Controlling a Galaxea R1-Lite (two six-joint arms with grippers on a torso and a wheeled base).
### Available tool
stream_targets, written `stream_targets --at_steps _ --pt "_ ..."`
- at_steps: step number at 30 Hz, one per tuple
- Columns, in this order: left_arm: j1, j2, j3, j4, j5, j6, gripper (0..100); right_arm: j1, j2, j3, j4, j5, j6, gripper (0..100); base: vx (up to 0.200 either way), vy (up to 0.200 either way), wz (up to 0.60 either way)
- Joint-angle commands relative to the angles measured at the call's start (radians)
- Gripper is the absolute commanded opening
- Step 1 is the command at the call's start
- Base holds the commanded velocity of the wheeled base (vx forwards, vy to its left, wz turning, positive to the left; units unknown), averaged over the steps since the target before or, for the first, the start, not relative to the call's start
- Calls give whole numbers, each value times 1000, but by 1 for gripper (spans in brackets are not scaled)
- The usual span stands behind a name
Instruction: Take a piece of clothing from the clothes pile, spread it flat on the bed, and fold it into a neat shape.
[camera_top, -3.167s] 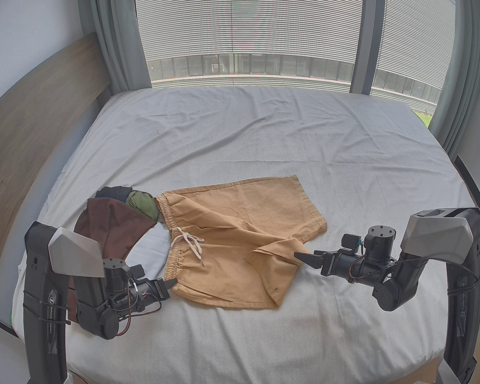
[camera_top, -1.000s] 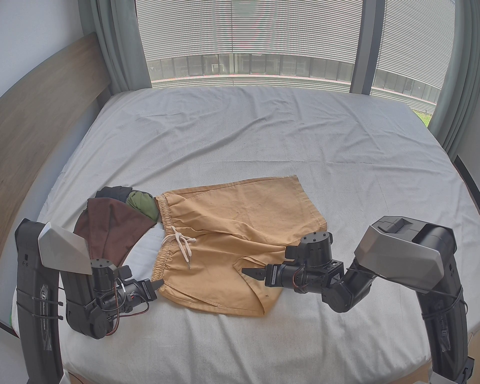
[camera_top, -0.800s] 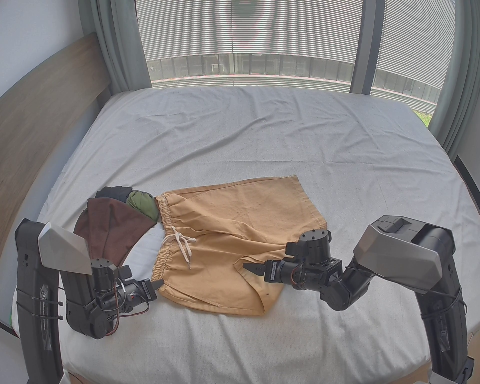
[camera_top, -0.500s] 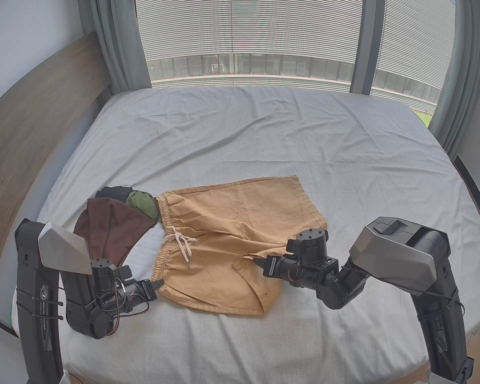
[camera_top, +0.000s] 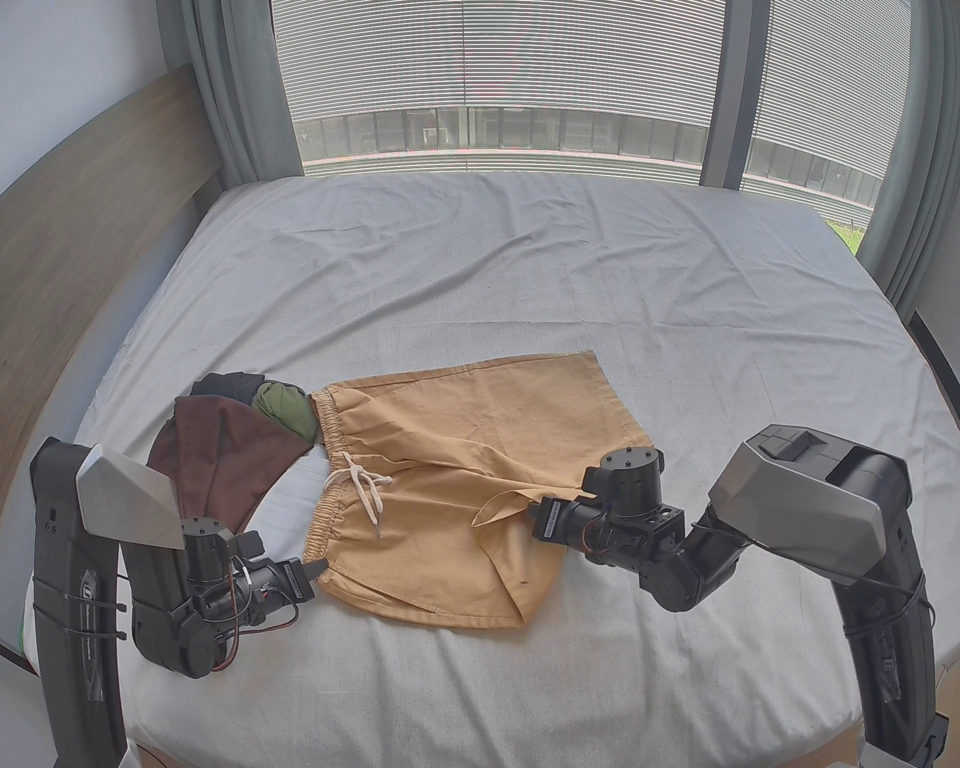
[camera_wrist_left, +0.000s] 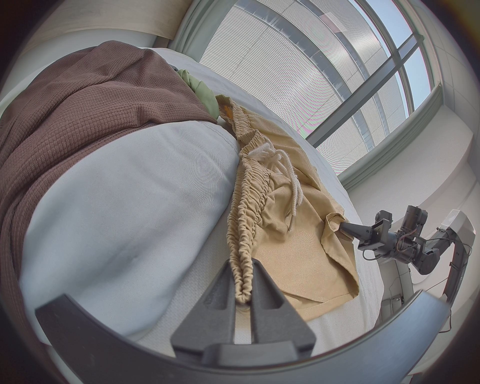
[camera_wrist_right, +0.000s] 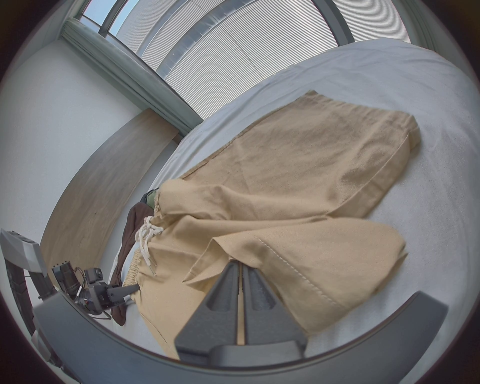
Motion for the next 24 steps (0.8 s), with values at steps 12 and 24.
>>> stream_targets --at_steps 12,24 --pt "-1 2 -2 0 0 -1 0 -43 -201 45 54 -6 -1 0 0 0 0" --pt "-6 2 -2 0 0 -1 0 -48 -178 197 36 44 -267 100 0 0 0"
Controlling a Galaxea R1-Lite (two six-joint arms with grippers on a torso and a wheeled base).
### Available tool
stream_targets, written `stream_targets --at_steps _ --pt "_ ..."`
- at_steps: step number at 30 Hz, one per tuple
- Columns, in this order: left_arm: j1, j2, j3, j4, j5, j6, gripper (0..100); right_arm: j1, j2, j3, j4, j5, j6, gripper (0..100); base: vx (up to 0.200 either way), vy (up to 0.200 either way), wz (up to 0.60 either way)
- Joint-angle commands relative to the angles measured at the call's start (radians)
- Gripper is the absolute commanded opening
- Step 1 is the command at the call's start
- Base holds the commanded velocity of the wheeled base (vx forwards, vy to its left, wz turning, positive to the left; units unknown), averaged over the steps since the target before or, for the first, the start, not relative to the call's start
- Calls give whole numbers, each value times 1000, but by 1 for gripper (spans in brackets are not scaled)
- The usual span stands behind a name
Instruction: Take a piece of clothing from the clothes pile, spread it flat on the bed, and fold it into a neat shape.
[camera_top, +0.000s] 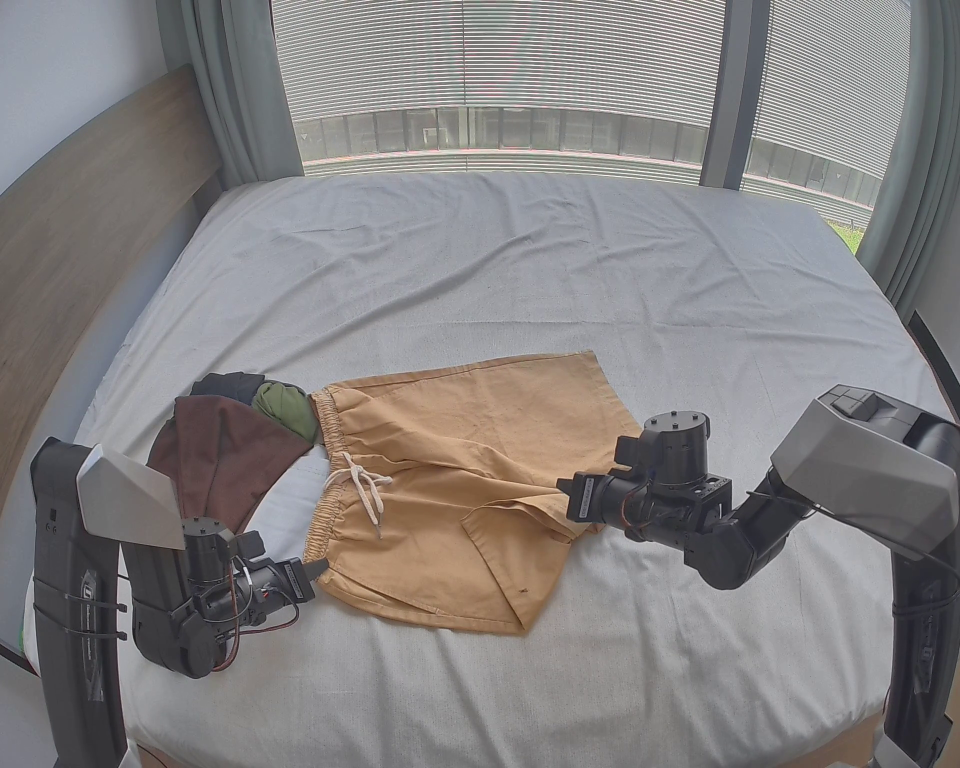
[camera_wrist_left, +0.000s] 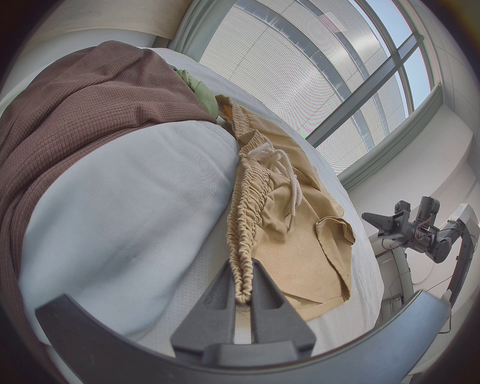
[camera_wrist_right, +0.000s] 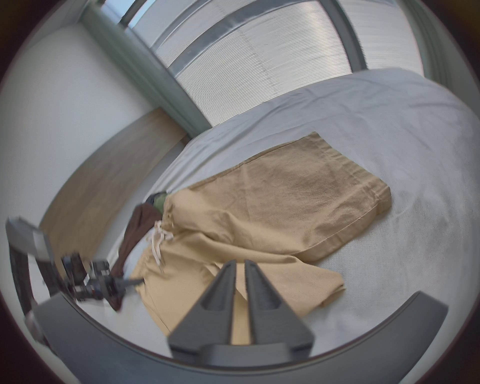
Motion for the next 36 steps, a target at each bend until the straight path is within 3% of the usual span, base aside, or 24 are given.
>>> stream_targets --at_steps 1,3,8,9,12,24,25,36 --pt "-5 2 -1 0 1 0 0 -14 38 61 -32 56 -151 100 0 0 0" --pt "-3 2 -1 0 1 0 0 -16 49 58 -44 68 -191 100 0 0 0" --pt "-2 4 -2 0 1 0 0 -37 103 15 -44 141 -438 100 0 0 0" --pt "-2 4 -1 0 0 0 0 -43 124 -14 -24 145 -590 100 0 0 0" --pt "-2 4 -1 0 1 0 0 -54 141 -37 8 145 -674 100 0 0 0" --pt "-2 4 -1 0 0 -2 0 -49 186 -106 31 150 -702 100 0 0 0" --pt "-2 4 -1 0 0 -2 0 -51 189 -111 29 148 -702 0 0 0 0" --pt "0 8 -2 0 0 -2 0 -68 176 -140 31 147 -697 0 0 0 0"
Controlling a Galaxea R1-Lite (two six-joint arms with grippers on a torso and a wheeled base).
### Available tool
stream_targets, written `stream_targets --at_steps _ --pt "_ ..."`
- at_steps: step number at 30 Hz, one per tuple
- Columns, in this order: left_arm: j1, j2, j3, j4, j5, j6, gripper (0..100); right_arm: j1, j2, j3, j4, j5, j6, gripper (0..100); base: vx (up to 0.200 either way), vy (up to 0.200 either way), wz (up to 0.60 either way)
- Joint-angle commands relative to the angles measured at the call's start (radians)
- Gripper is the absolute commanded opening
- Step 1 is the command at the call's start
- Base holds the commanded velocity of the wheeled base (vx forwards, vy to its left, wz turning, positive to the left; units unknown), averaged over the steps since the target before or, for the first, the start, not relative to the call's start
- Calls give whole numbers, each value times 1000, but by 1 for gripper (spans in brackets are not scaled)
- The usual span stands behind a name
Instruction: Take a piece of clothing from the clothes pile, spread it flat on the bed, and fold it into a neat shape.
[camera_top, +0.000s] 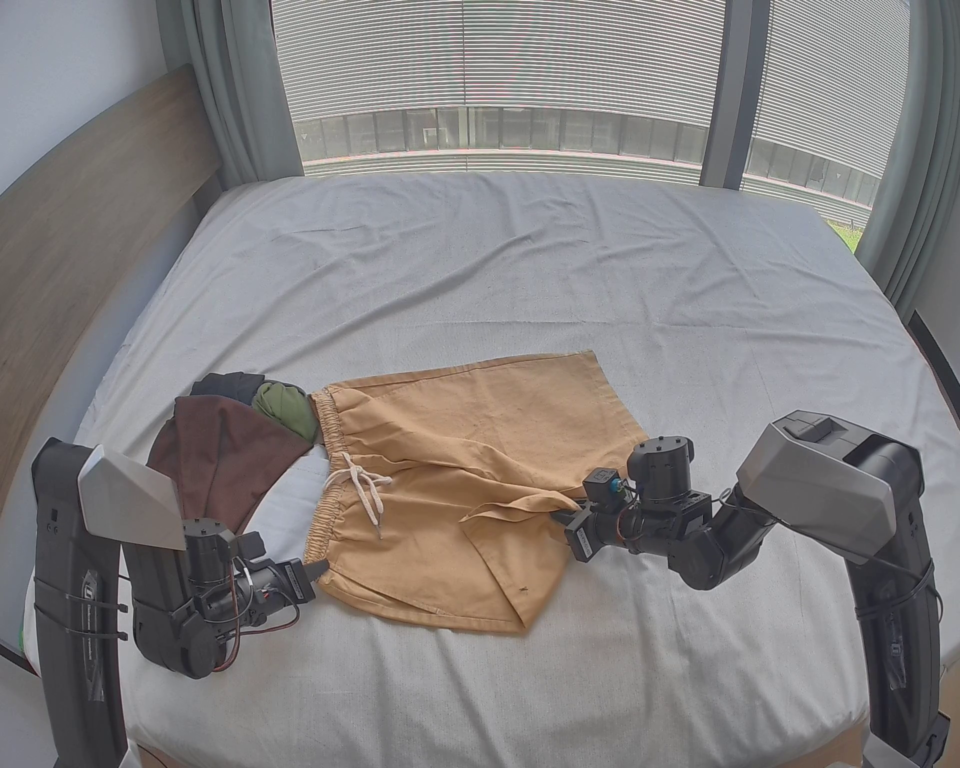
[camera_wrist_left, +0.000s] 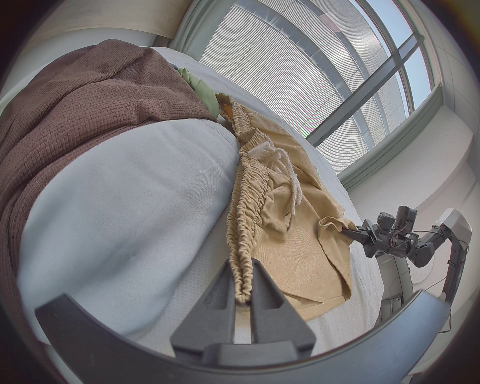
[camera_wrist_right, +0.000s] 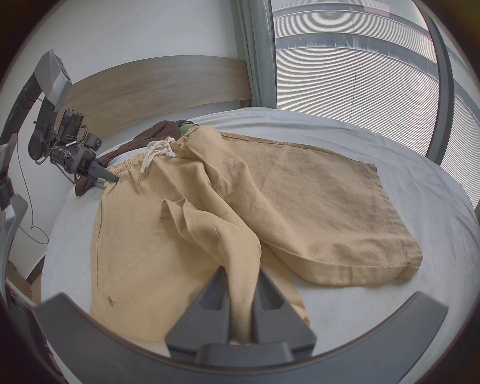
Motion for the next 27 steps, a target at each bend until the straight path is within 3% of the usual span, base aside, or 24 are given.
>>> stream_targets --at_steps 1,10,27 --pt "1 4 0 0 0 0 0 -14 -12 -5 -2 -1 5 0 0 0 0" --pt "7 24 -3 0 -2 7 0 -86 -131 32 -2 -1 10 0 0 0 0" --pt "27 24 -9 0 -2 10 0 -150 -182 75 -5 0 4 0 0 0 0"
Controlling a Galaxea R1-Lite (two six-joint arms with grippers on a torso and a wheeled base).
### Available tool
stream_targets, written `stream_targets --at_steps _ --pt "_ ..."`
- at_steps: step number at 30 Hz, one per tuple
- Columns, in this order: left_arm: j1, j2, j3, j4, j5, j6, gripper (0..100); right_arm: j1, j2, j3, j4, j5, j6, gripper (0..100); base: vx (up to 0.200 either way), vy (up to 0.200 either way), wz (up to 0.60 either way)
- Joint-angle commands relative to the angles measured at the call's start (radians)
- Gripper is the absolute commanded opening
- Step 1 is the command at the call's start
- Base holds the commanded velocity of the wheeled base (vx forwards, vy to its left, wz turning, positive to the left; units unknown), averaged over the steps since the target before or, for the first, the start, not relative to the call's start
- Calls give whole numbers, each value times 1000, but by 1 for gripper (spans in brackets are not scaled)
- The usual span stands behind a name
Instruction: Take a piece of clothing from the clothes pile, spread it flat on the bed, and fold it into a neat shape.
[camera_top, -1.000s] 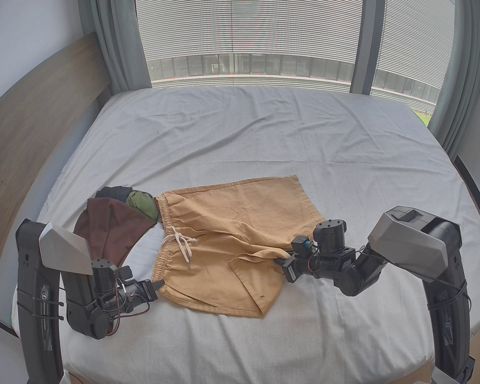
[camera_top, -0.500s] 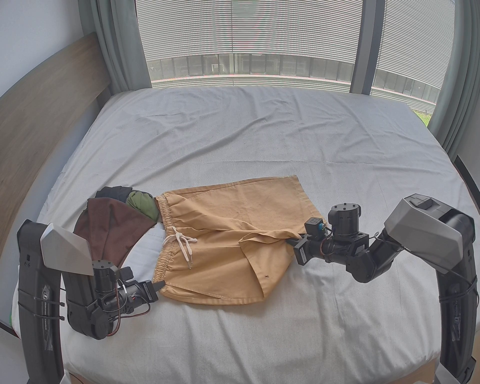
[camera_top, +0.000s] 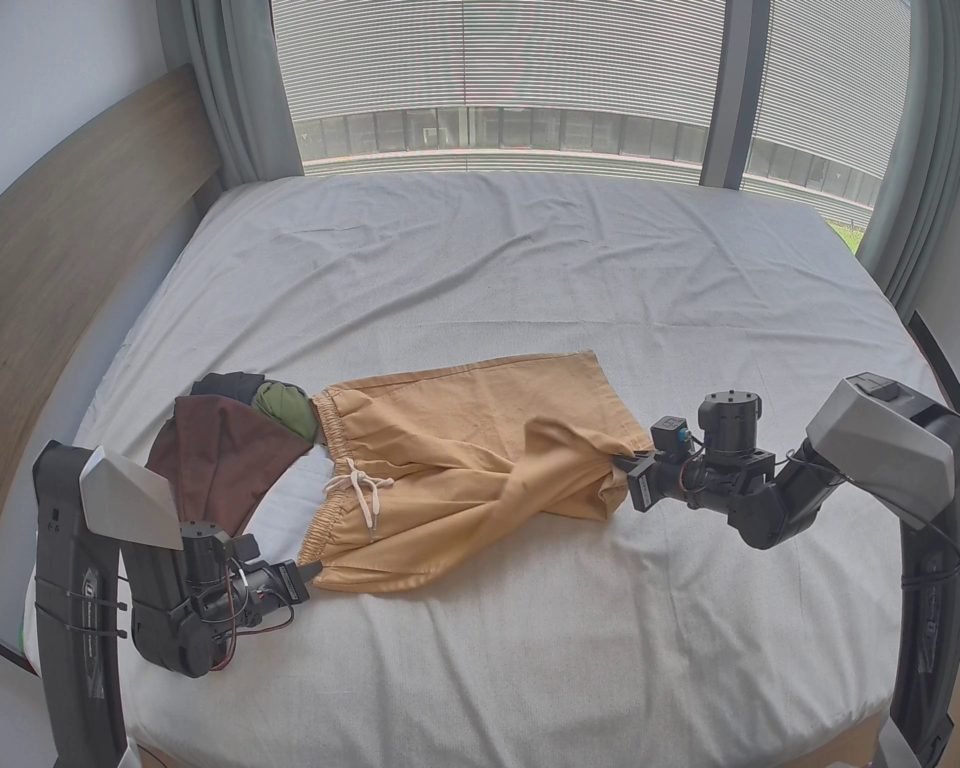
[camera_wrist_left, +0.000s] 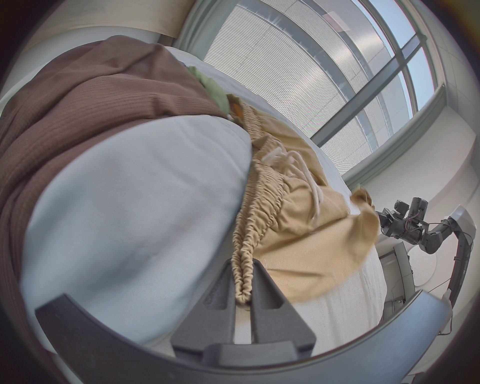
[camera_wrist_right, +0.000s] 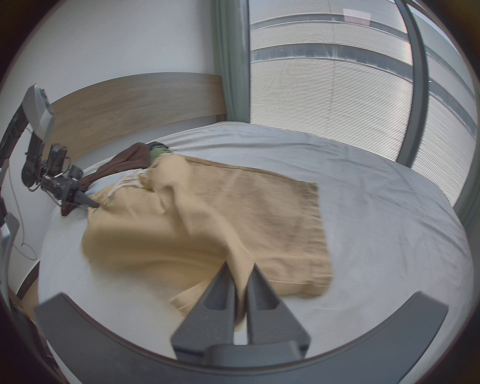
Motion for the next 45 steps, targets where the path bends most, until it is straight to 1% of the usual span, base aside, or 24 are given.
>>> stream_targets --at_steps 1,13,18,21,22,26,29,32,35,37,39,42,43,45 --pt "2 3 -1 -2 -2 0 0 -14 -29 4 0 4 -3 0 0 0 0" --pt "2 1 -1 -2 -2 0 0 -46 -52 7 -1 4 -8 0 0 0 0" --pt "-1 -3 -3 -2 -2 -3 0 -37 -87 82 -9 13 -6 0 0 0 0" --pt "-2 -5 -9 -2 -2 -5 0 -34 -89 122 -39 36 -3 0 0 0 0" --pt "-2 -6 -9 -3 0 -5 0 -34 -90 134 -44 41 -3 100 0 0 0" --pt "-1 -22 -20 -5 0 -11 0 -29 -95 170 -59 47 -1 100 0 0 0" --pt "1 -77 -24 -3 -2 -26 0 -27 -115 203 -72 70 -1 100 0 0 0" --pt "-7 -152 -21 -3 -2 -68 0 -23 -138 239 -72 87 0 100 0 0 0" --pt "-21 -218 -14 -3 0 -94 0 -26 -147 256 -73 88 3 100 0 0 0" --pt "-28 -247 -9 -3 0 -95 0 -29 -149 259 -79 88 22 100 0 0 0" --pt "-33 -270 -9 -3 0 -95 0 -24 -155 260 -95 88 78 100 0 0 0" --pt "-40 -298 -17 -2 1 -97 0 -9 -169 260 -124 91 203 100 0 0 0" --pt "-45 -304 -20 -2 0 -97 0 5 -176 256 -127 98 255 100 0 0 0" --pt "-54 -310 -21 -2 0 -97 0 22 -176 226 -119 104 328 100 0 0 0"
